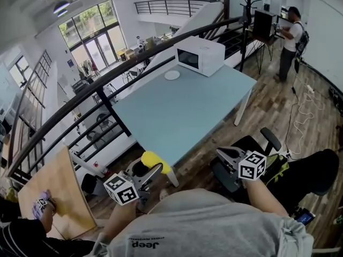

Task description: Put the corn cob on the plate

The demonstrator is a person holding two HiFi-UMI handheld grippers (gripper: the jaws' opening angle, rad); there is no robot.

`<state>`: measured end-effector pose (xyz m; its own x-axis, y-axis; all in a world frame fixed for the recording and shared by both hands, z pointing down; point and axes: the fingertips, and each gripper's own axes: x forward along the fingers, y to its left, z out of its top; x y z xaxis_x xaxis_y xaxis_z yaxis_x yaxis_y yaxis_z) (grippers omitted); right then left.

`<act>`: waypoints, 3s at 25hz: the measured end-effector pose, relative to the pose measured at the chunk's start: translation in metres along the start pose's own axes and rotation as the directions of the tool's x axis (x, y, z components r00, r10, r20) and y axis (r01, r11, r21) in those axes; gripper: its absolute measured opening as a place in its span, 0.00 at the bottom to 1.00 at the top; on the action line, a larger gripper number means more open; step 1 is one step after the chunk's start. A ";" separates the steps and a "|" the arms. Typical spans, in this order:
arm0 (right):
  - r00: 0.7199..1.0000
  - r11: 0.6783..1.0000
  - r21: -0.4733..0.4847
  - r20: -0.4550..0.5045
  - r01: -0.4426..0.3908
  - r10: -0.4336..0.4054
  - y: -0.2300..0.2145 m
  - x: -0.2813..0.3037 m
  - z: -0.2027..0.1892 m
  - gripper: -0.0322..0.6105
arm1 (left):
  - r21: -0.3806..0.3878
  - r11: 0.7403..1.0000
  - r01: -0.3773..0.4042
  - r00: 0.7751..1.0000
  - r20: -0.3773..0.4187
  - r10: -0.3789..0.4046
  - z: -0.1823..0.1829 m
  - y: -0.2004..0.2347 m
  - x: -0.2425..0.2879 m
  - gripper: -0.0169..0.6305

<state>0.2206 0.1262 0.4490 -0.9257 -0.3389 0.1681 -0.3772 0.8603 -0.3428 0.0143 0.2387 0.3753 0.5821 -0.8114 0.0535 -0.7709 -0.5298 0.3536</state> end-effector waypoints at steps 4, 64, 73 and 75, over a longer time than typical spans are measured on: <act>0.999 0.999 -0.018 0.013 0.050 -0.049 -0.008 0.027 0.016 0.08 | 0.003 0.999 0.050 0.999 0.008 -0.050 0.015 0.040 0.005 0.43; 0.982 0.982 -0.011 0.015 0.187 -0.187 -0.317 0.378 0.148 0.08 | 0.124 0.991 -0.057 0.987 -0.143 0.075 0.159 0.488 0.223 0.43; 0.968 0.968 -0.004 0.016 0.252 -0.252 -0.386 0.419 0.171 0.08 | 0.170 0.985 -0.028 0.977 -0.204 0.063 0.151 0.559 0.302 0.43; 0.967 0.967 -0.010 0.019 0.254 -0.254 -0.395 0.425 0.177 0.08 | 0.177 0.984 -0.022 0.974 -0.217 0.061 0.151 0.568 0.317 0.43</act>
<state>-0.0291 -0.4254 0.4926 -0.7997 -0.5535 0.2326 -0.6001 0.7494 -0.2798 -0.2779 -0.3571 0.4527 0.5762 -0.7690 0.2767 -0.8172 -0.5469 0.1816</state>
